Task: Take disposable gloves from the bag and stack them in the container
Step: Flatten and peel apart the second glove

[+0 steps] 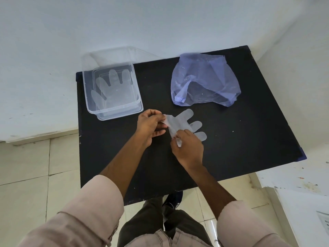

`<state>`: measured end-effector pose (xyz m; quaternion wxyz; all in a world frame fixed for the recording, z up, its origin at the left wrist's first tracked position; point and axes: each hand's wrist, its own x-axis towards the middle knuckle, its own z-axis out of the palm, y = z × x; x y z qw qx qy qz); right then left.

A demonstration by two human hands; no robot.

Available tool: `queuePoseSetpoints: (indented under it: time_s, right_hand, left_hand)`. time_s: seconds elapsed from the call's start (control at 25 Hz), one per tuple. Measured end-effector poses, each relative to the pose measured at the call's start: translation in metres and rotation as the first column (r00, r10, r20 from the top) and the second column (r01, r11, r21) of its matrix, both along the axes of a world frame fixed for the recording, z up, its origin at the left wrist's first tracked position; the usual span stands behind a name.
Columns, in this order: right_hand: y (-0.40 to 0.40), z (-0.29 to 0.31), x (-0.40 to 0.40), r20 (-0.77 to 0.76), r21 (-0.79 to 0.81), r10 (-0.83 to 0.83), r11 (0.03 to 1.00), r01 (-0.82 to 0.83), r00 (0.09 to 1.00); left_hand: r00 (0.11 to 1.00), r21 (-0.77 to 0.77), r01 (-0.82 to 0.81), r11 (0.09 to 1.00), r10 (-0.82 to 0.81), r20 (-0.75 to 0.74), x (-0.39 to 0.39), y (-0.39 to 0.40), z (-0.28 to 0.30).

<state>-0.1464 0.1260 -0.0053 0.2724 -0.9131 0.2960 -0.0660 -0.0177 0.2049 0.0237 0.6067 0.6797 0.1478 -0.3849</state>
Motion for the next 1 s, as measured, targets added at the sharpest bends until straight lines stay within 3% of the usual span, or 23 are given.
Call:
queuePoseSetpoints:
  time_s: [0.12,0.16,0.24,0.36,0.48,0.56,0.68,0.76,0.84,1.0]
  right_hand:
    - [-0.024,0.021,0.004,0.044,0.122,0.006,0.992,-0.011,0.999]
    - [-0.032,0.029,0.007,0.047,0.163,0.011,0.986,-0.018,0.999]
    - [-0.046,0.047,0.011,0.077,0.209,0.028,0.977,-0.043,0.997]
    - [-0.063,0.073,0.014,0.091,0.112,0.146,0.981,-0.156,0.985]
    - [-0.074,0.089,0.020,-0.071,0.069,0.289,0.956,-0.284,0.955]
    - [-0.076,0.100,0.024,-0.098,0.050,0.340,0.940,-0.336,0.935]
    - [-0.076,0.117,0.026,0.001,-0.015,0.402,0.916,-0.402,0.916]
    - [-0.080,0.121,0.037,-0.047,-0.026,0.412,0.910,-0.413,0.910]
    - [-0.084,0.123,0.054,-0.087,0.073,0.399,0.917,-0.393,0.913]
    - [-0.079,0.133,0.090,0.042,0.136,0.381,0.914,-0.383,0.924]
  left_hand:
    - [0.965,0.011,0.041,0.999,-0.042,0.261,0.005,0.009,0.012]
    - [0.904,0.068,0.074,0.995,-0.096,0.417,0.008,0.015,0.013]
    - [0.700,0.226,0.218,0.950,-0.313,0.642,0.014,0.027,0.017]
    - [0.419,0.426,0.450,0.784,-0.608,0.674,0.030,0.027,0.031]
    - [0.242,0.502,0.533,0.681,-0.691,0.681,0.043,0.012,0.062]
    - [0.235,0.463,0.576,0.674,-0.679,0.696,0.054,0.004,0.080]
    - [0.273,0.391,0.625,0.676,-0.658,0.701,0.070,-0.001,0.094]
    - [0.325,0.322,0.658,0.681,-0.642,0.695,0.083,0.002,0.097]
    - [0.370,0.293,0.658,0.693,-0.637,0.676,0.098,0.011,0.098]
    - [0.523,0.159,0.633,0.758,-0.570,0.634,0.125,0.041,0.096]
